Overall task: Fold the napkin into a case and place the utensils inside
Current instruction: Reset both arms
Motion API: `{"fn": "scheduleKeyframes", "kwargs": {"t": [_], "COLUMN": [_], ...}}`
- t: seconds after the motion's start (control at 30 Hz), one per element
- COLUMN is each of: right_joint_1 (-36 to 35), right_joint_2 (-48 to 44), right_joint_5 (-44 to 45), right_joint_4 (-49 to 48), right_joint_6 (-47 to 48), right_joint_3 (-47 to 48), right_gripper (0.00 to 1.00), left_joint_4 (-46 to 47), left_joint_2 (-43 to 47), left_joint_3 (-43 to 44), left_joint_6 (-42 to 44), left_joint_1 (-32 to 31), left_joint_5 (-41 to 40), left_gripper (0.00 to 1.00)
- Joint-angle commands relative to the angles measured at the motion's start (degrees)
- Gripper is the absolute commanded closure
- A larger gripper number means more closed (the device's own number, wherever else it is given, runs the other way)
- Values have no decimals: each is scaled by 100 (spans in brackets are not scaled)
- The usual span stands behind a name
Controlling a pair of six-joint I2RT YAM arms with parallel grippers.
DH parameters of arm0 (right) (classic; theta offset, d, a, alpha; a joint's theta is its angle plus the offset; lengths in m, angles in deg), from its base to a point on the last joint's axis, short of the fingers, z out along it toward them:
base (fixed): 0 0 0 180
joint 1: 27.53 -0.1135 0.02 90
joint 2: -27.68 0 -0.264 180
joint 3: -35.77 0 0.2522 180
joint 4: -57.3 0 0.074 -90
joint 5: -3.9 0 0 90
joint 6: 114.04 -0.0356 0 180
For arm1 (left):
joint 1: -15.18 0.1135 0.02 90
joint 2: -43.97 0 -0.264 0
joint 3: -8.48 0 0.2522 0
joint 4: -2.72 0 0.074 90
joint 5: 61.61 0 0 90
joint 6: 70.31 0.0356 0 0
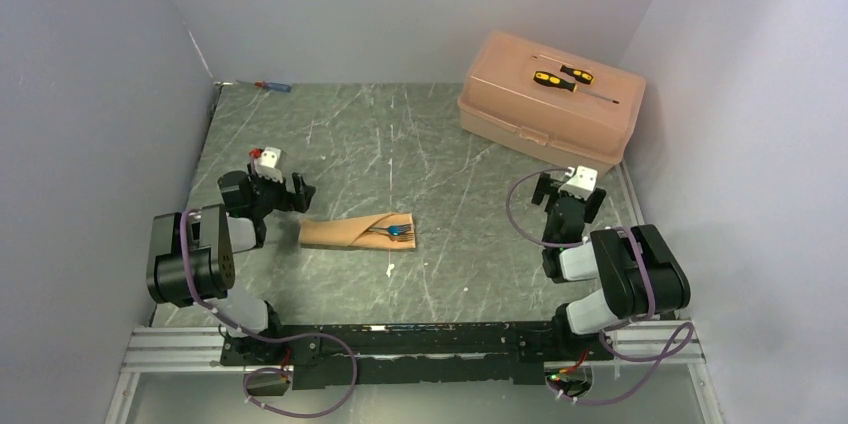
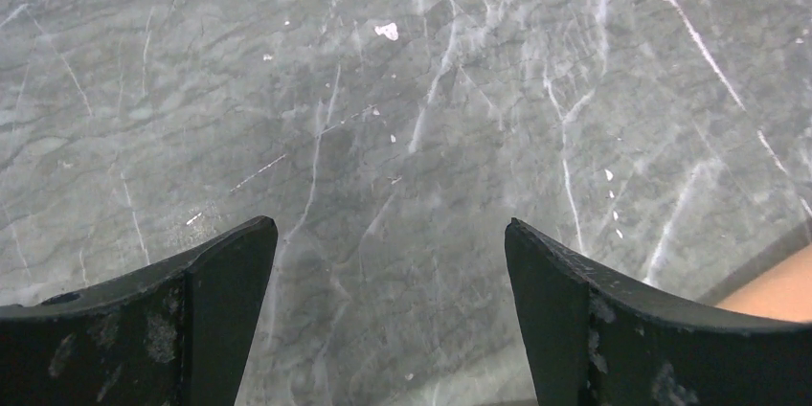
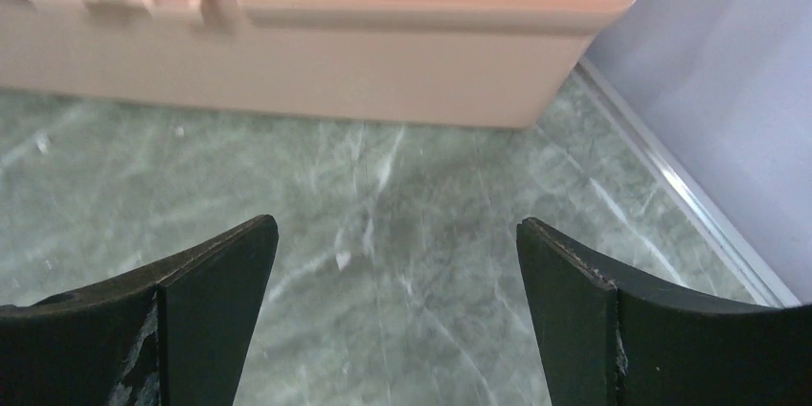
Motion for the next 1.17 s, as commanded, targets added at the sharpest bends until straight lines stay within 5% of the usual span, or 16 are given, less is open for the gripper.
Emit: {"fn": "scheduleKeyframes", "kwargs": {"t": [0.0,0.1,0.3,1.13], "right_joint_1": [-61,280,568,567], "right_joint_2": [137,168,157,111], "right_joint_5": [-389,-832,-1286,-1248], "right_joint_4": [-518,241,375,265], "right_joint_6": [241,6,-170,-107], "right_joint_3": [24,362,442,358], "right_gripper": [0,0,0,0], "left_joint_4": [589,2167,1059,1351], "left_joint_2": [-84,-428,-248,-347], "left_joint_3": [14,-600,-221,-280], "left_joint_6": [-168,-225,-264,-313], "left_joint_1": [-260,-447,-378,-367], "left_joint_5": [-801,-1217,-1314,-1299], "left_gripper": [5,5,5,5]}}
